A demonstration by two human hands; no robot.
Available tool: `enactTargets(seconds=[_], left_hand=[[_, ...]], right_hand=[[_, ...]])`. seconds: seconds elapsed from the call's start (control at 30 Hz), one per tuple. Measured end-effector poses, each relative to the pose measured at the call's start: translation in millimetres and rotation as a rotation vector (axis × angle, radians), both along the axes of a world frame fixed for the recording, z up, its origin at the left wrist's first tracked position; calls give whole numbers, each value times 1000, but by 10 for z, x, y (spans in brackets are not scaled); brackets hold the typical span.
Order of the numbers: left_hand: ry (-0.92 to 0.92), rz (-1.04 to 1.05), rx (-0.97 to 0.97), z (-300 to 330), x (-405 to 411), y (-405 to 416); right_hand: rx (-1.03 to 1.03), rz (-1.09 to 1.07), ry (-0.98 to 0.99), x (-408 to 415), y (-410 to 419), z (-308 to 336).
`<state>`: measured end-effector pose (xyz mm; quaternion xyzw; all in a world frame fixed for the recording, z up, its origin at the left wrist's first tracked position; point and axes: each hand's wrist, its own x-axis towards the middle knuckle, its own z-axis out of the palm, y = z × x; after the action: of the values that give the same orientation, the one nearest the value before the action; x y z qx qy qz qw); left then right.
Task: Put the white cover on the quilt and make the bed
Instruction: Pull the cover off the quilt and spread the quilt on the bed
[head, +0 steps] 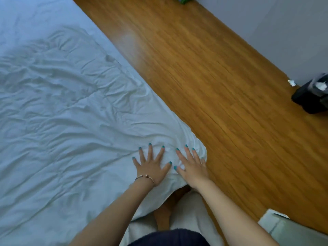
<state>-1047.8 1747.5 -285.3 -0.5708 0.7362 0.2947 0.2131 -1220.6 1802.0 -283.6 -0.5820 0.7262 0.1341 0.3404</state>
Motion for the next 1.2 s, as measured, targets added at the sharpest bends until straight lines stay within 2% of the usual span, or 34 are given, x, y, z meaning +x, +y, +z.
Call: enactTargets(seconds=[0.07, 0.2, 0.3, 0.43, 0.53, 0.7, 0.87, 1.0, 1.1, 1.2], left_hand=[[-32, 13, -11, -7, -238, 167], [-104, 169, -61, -100, -492, 218], [-117, 280, -64, -65, -611, 232], [-80, 524, -82, 85, -745, 402], [-74, 806, -130, 183, -607, 577], [-206, 965, -121, 208, 176, 877], [-216, 1298, -103, 144, 1421, 1183], [-203, 1263, -78, 94, 2496, 1476], [-250, 1379, -157, 65, 3220, 1701], [-339, 1471, -102, 14, 3893, 1930]], right_hand=[[21, 125, -20, -188, -33, 39], [82, 440, 17, -657, -207, 52], [66, 594, 13, -853, -426, 142], [-23, 751, -79, -750, -677, 341], [-57, 921, -99, -484, -864, 424], [-90, 1135, -79, 365, -1011, 410], [-71, 1234, -85, 1552, -954, 335], [-54, 1303, -81, 2731, -782, 263], [-34, 1379, -89, 3581, -592, 222], [-57, 1466, -106, 4300, -456, 164]])
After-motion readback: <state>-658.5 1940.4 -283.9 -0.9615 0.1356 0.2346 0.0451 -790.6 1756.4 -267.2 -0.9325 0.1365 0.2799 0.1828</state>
